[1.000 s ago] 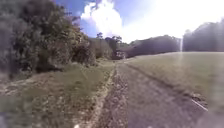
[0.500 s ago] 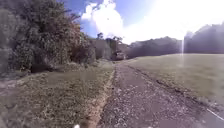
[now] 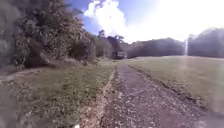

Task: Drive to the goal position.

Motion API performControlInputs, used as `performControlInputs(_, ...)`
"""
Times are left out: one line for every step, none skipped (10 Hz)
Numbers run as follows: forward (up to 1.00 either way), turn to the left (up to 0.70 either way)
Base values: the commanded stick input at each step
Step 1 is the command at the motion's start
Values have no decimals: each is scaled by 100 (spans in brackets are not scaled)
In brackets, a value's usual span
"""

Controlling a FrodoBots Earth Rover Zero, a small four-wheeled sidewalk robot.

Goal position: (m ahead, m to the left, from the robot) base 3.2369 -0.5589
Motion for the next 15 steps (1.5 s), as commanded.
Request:
performControlInputs(70, 0)
performControlInputs(70, 0)
performControlInputs(70, 0)
performControlInputs(70, 0)
performControlInputs(70, 0)
performControlInputs(70, 0)
performControlInputs(70, 0)
performControlInputs(70, 0)
performControlInputs(70, 0)
performControlInputs(70, 0)
performControlInputs(70, 0)
performControlInputs(70, 0)
performControlInputs(70, 0)
performControlInputs(70, 0)
performControlInputs(70, 0)
